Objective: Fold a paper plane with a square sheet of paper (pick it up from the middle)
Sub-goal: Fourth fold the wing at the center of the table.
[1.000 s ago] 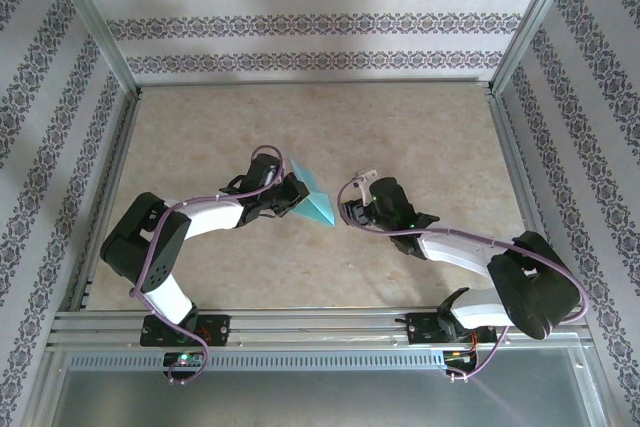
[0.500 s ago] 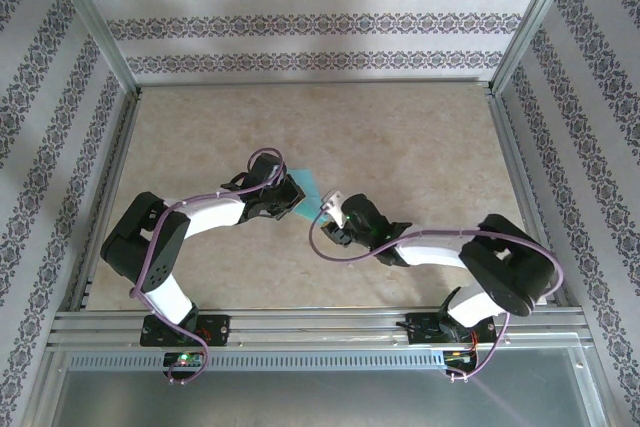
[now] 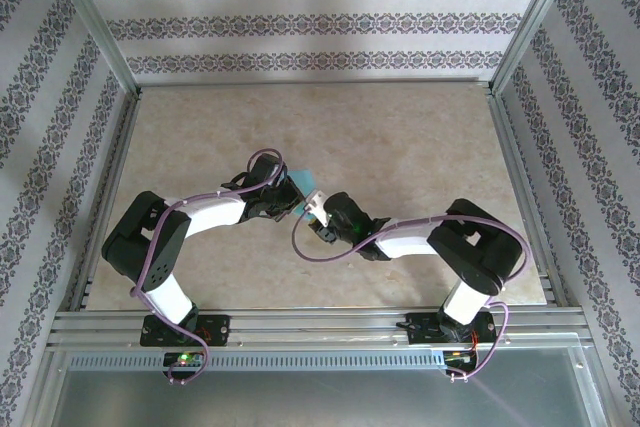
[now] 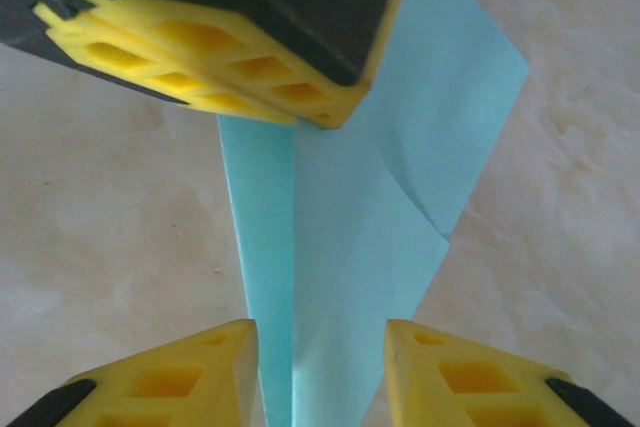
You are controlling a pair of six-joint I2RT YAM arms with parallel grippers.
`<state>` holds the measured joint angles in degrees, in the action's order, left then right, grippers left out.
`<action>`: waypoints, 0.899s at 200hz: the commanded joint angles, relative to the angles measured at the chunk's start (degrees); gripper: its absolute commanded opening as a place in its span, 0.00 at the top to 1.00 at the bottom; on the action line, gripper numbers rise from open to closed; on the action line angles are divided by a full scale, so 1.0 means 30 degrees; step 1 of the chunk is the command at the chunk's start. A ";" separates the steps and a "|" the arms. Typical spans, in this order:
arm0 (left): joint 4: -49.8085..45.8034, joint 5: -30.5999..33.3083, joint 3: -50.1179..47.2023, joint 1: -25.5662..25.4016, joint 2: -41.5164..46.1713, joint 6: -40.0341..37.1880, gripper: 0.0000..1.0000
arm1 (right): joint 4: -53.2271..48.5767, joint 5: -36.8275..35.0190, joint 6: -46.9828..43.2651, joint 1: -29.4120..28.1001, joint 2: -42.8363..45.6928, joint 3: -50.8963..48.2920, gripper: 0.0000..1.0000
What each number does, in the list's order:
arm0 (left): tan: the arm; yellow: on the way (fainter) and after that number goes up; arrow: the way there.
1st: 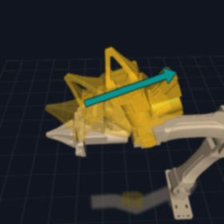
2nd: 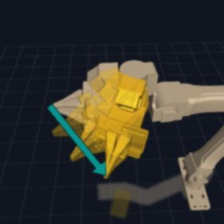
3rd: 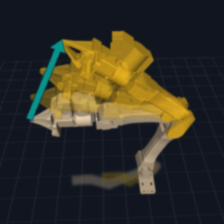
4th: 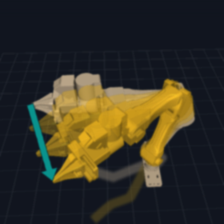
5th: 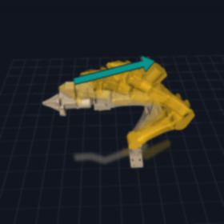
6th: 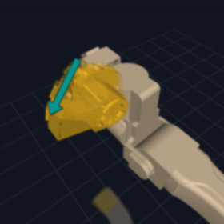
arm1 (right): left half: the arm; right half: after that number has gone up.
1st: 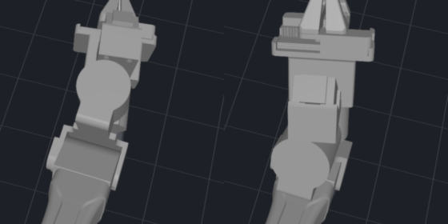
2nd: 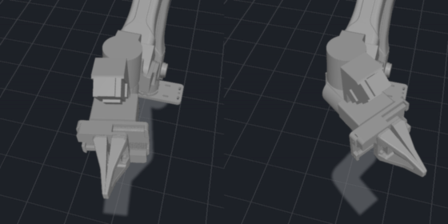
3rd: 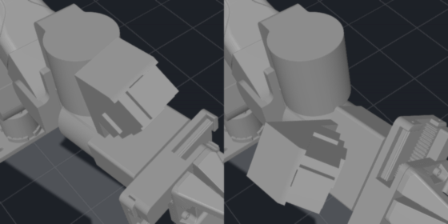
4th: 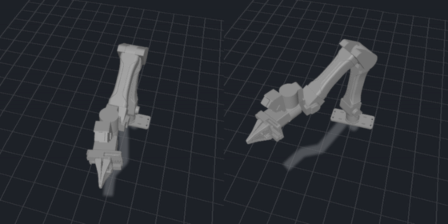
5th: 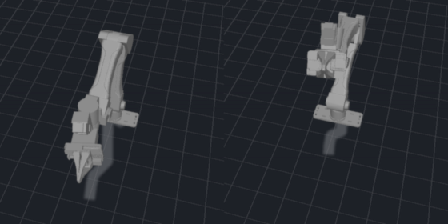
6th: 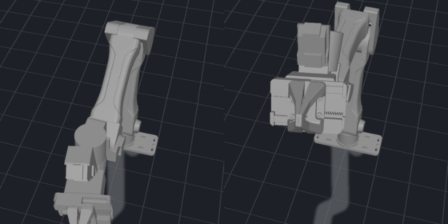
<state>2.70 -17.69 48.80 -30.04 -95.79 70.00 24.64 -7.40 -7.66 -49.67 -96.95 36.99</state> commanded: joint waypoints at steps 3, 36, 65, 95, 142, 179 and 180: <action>-0.0731 0.0170 0.0375 -0.0267 -0.0034 0.0727 0.94 | 0.0688 -0.0392 -0.0142 -0.0197 -0.0608 0.0430 0.67; -0.0730 0.0178 0.0314 -0.0247 0.0067 0.0849 0.94 | 0.0909 -0.0839 -0.0054 -0.0178 -0.1151 0.0384 0.72; -0.0811 0.0193 0.0346 -0.0240 0.0069 0.0728 0.94 | 0.1063 -0.1106 -0.0082 -0.0198 -0.1431 0.0296 0.79; -0.0842 0.0243 0.0280 -0.0240 0.0164 0.0805 0.94 | 0.1182 -0.1076 -0.0142 -0.0205 -0.1435 0.0208 0.86; -0.1025 0.0244 0.0264 0.0052 0.0657 0.0724 0.82 | 0.1190 -0.0452 -0.0010 -0.0199 -0.1407 0.0135 0.92; -0.1984 0.0552 -0.0184 0.1338 0.2272 -0.0012 0.58 | 0.1072 0.0997 0.0779 0.0046 -0.1215 0.0033 0.94; -0.2042 0.0573 -0.0197 0.1369 0.2335 -0.0042 0.57 | 0.1073 0.1043 0.0817 0.0054 -0.1208 0.0032 0.94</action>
<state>0.51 -17.69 48.75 -28.64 -94.06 70.76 26.89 -8.25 -7.44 -49.74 -100.47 37.12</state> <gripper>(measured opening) 0.375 0.066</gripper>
